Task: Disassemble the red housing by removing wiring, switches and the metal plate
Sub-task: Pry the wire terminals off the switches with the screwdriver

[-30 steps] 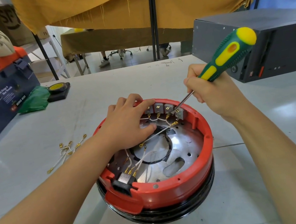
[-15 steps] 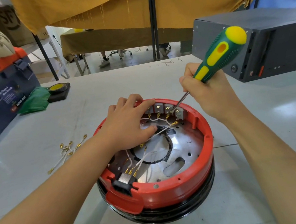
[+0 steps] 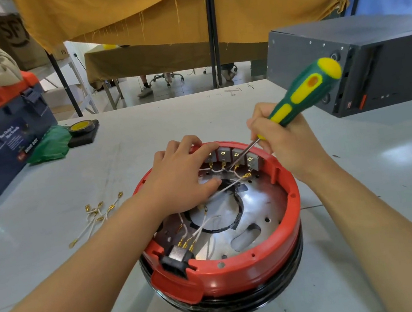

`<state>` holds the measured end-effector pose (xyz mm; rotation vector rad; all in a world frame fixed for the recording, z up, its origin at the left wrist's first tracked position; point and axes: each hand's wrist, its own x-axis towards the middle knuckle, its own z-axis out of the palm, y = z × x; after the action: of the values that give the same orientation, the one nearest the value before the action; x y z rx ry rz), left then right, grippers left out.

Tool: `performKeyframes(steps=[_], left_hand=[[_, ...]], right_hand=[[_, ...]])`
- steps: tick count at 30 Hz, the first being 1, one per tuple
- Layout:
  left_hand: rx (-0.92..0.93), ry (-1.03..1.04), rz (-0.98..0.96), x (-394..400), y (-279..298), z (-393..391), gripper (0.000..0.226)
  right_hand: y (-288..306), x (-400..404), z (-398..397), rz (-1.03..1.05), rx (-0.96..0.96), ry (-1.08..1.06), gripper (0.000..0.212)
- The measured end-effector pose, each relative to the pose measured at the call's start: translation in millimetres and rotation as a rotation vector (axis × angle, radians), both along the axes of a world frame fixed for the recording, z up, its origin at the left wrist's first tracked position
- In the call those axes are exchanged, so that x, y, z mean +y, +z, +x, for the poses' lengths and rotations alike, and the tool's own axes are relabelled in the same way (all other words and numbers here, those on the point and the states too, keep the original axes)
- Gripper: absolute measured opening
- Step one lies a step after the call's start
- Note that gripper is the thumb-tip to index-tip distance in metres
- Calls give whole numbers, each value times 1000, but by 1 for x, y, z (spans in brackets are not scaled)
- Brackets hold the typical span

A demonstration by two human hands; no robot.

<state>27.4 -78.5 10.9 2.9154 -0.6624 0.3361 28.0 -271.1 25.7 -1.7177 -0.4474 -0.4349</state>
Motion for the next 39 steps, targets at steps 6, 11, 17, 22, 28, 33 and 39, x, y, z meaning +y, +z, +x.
performKeyframes(steps=[6,11,17,22,28,33,39], left_hand=[[-9,1,3,1,0,1,64],[-7,-2,-8,1,-1,2,63],[-7,-8,-11,3,-1,3,64],[-12,-14,-10,3,-2,2,65],[-4,-13,1,2,-1,1,68],[-4,-19,9,2,0,1,70],[-5,-20,8,2,0,2,70]], right_hand=[[3,-20,-3,97,-62,-113,29],[1,-15,-8,-58,-180,-156,31],[2,-15,-11,-129,-208,-146,32],[2,-16,-16,-226,-251,-115,27],[3,-19,-15,-251,-218,-35,28],[2,-21,-11,-185,-144,-27,25],[1,-21,-2,-43,-65,-45,24]])
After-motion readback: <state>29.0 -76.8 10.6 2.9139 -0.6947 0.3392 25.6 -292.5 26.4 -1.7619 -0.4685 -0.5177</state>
